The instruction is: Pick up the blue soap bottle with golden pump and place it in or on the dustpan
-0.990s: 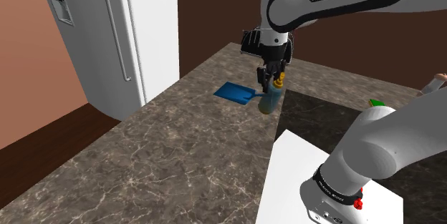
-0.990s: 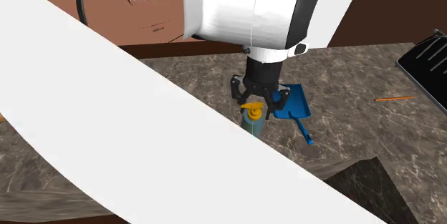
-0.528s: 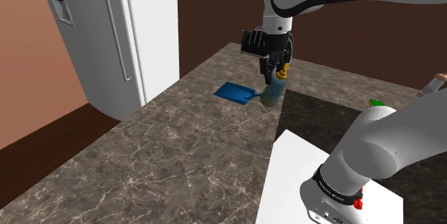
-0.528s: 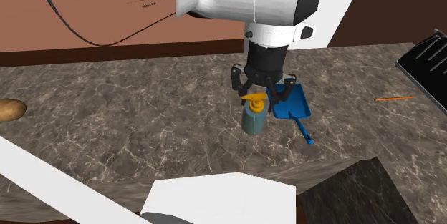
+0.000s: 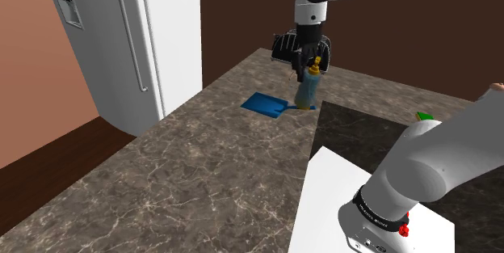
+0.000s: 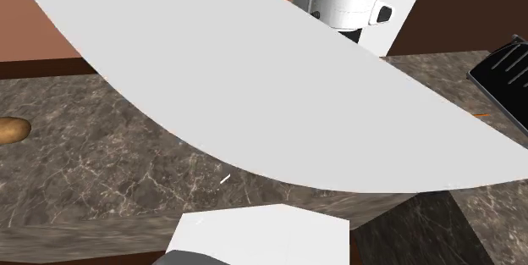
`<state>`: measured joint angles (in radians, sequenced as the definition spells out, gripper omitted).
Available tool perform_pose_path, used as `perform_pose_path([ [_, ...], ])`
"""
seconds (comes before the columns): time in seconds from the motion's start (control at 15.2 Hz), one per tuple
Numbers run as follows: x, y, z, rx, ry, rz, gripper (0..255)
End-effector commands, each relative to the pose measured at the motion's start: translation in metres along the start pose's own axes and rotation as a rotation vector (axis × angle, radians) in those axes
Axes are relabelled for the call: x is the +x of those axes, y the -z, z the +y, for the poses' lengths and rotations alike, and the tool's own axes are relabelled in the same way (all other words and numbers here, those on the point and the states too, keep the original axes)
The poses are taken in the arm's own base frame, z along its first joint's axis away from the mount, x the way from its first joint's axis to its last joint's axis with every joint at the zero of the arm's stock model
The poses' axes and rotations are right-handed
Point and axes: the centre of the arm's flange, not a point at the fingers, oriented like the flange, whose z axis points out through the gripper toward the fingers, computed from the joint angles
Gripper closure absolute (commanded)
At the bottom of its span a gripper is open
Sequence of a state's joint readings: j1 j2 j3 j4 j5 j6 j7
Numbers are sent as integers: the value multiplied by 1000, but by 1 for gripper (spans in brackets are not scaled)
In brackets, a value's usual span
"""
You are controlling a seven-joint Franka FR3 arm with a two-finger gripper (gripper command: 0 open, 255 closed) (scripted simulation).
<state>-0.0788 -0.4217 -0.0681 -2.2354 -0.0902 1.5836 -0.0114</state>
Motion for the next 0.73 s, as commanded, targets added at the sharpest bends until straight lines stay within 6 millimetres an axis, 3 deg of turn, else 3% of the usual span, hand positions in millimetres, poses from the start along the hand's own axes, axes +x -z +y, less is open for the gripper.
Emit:
perform_pose_path([
  [0.0, 22, 6, 15, -1, 0, 0, 255],
  [0.66, 128, 39, 87, -1, 0, 0, 255],
])
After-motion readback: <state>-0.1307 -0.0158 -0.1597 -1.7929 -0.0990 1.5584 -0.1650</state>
